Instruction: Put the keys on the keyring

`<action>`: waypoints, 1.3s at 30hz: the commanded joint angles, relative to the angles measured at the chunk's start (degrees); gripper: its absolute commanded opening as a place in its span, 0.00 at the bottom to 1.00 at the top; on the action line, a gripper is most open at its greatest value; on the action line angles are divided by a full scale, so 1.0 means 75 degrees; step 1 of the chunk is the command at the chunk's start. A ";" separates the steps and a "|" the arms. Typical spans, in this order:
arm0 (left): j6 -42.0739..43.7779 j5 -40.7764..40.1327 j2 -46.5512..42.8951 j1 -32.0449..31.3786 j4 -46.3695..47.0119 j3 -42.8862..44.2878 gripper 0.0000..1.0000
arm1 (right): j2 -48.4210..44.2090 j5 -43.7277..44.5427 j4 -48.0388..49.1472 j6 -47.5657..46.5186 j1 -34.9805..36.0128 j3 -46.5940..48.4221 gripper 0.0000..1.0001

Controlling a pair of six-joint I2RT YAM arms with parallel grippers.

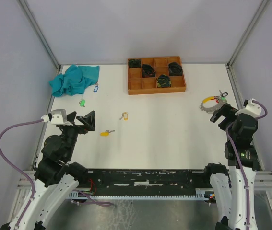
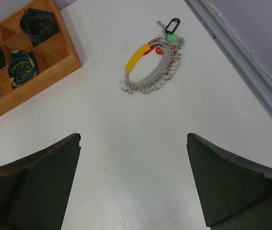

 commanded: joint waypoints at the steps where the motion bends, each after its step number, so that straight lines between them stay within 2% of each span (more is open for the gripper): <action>1: 0.0384 -0.0081 0.0012 -0.0021 0.0245 0.0100 0.99 | -0.0172 0.0151 0.0224 -0.0013 0.0029 -0.0020 1.00; 11: 0.0402 -0.0070 -0.0012 -0.0036 0.0245 0.0099 0.99 | 0.0116 -0.0223 0.0213 -0.0167 0.0026 -0.0049 1.00; 18: 0.0451 0.0071 -0.0053 -0.0014 0.0269 0.0076 0.99 | 0.1227 -0.0819 0.0921 -0.0011 0.0020 -0.0192 1.00; 23: 0.0500 0.0174 -0.0048 -0.0022 0.0262 0.0076 0.99 | 0.2433 -0.0623 0.1984 0.0279 0.0012 -0.0284 1.00; 27: 0.0530 0.0252 0.0002 -0.0025 0.0269 0.0076 0.99 | 0.3857 -0.0458 0.2907 0.0495 -0.0184 -0.0170 0.97; 34: 0.0594 0.0415 0.0053 -0.0031 0.0324 0.0052 0.99 | 0.5931 -0.1456 0.4437 0.1284 -0.1382 0.0132 0.91; 39: 0.0624 0.0511 0.0088 -0.0042 0.0361 0.0053 0.99 | 0.7466 -0.1981 0.5037 0.1721 -0.2026 0.0717 0.82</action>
